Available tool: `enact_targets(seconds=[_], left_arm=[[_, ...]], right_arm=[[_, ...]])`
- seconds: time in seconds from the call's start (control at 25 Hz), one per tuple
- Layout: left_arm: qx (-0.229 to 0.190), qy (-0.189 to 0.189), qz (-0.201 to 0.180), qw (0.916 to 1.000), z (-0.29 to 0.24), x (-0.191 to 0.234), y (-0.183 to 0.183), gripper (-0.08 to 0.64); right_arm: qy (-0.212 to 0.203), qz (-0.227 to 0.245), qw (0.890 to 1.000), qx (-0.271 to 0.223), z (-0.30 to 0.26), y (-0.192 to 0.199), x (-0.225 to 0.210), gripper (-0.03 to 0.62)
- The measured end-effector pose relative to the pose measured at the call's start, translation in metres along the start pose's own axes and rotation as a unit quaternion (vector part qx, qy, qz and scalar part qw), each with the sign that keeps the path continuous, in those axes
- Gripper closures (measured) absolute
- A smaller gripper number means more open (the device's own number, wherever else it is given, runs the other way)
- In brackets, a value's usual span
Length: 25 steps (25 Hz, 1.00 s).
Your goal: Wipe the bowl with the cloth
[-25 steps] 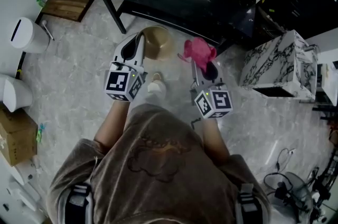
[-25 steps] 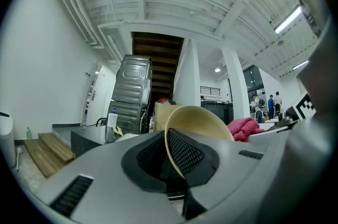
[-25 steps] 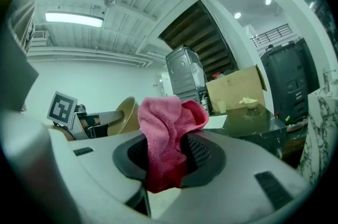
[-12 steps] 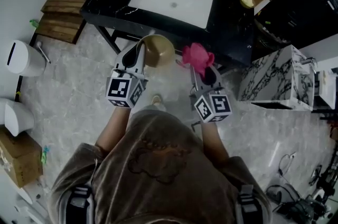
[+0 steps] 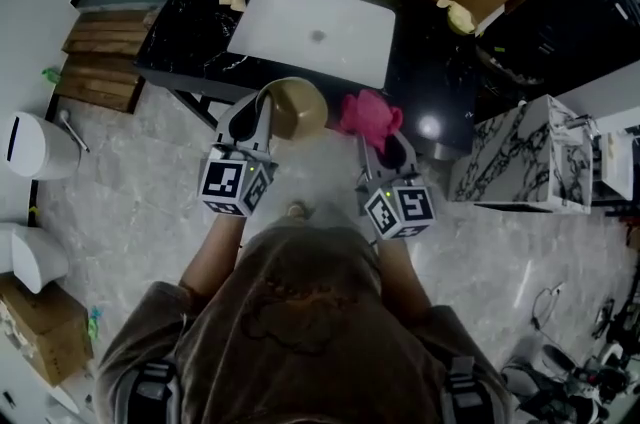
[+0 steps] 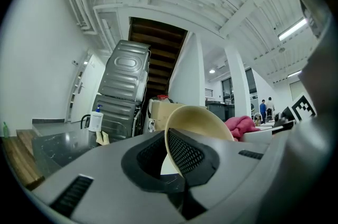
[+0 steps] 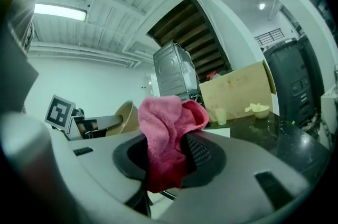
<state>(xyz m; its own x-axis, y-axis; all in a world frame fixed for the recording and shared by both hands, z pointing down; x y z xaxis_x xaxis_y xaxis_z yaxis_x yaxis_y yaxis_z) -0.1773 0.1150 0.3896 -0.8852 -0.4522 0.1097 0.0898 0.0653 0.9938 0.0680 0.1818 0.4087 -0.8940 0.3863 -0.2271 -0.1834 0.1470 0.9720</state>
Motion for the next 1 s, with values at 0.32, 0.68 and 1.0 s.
enact_targets(seconds=[0.32, 0.68, 1.0], left_arm=[[0.004, 0.006, 0.006, 1.0, -0.055, 0.01, 0.0, 0.542], [0.007, -0.001, 0.005, 1.0, -0.133, 0.012, -0.005, 0.543], [0.019, -0.027, -0.002, 0.9994, -0.188, 0.01, -0.001, 0.542]], right_arm=[[0.01, -0.001, 1.0, 0.001, -0.039, -0.011, -0.037, 0.477], [-0.003, 0.0, 1.0, -0.001, -0.093, -0.032, -0.096, 0.477], [-0.037, -0.005, 0.999, 0.006, -0.128, -0.045, -0.141, 0.477]])
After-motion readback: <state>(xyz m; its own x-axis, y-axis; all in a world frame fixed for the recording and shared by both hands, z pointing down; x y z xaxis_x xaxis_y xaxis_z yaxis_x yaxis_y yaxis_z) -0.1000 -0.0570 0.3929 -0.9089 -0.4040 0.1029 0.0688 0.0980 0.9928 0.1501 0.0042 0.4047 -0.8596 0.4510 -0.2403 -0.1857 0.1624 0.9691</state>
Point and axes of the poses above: the fingertips, and each gripper's own axes: z backward along the fingers, x to its left, y out of its underside, the point moved 8 cm from there along z, backward along the fingers, and after that the axes turned 6 degrees about -y, right-handed, at the moved point
